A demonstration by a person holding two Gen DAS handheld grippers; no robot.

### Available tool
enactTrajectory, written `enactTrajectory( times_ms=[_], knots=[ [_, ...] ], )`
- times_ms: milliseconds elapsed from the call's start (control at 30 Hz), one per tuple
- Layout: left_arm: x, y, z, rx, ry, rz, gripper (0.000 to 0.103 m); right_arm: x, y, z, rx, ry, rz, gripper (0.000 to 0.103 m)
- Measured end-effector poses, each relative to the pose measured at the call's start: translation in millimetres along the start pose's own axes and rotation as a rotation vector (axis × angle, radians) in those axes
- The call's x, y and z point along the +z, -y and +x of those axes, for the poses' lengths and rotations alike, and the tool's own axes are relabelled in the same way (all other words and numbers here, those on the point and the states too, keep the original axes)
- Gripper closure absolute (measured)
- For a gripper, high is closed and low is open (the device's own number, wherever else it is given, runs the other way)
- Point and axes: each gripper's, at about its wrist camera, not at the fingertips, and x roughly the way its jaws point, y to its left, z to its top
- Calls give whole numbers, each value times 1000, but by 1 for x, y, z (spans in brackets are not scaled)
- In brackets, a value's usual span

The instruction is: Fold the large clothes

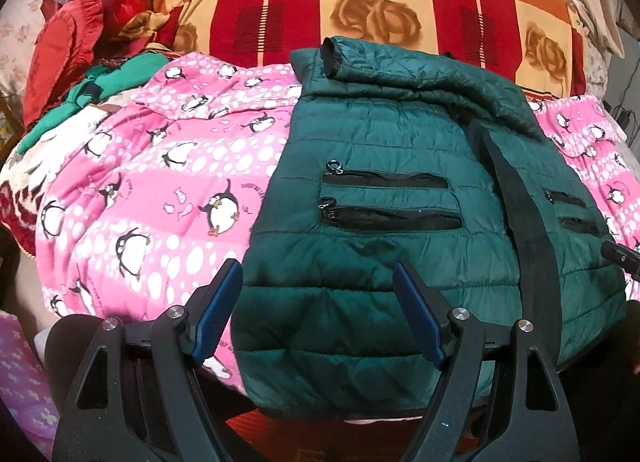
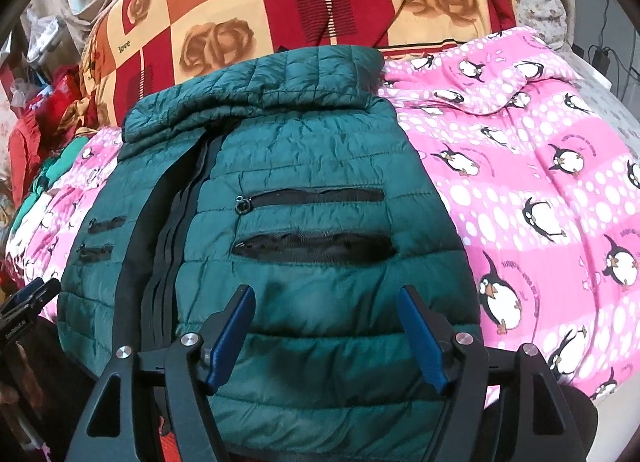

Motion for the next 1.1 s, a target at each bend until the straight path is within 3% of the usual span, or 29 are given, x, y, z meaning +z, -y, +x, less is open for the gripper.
enactTrajectory(
  times_ms=[533, 933, 1100],
  knots=[
    [-7, -9, 12, 4, -35, -21, 25, -13, 0, 0, 8, -38, -36, 28],
    [-12, -43, 29, -197, -134, -150, 24, -13, 31, 1, 11, -96, -5, 28],
    [-17, -64, 42, -255, -176, -268, 24, -15, 49, 3, -11, -121, 1, 28]
  ],
)
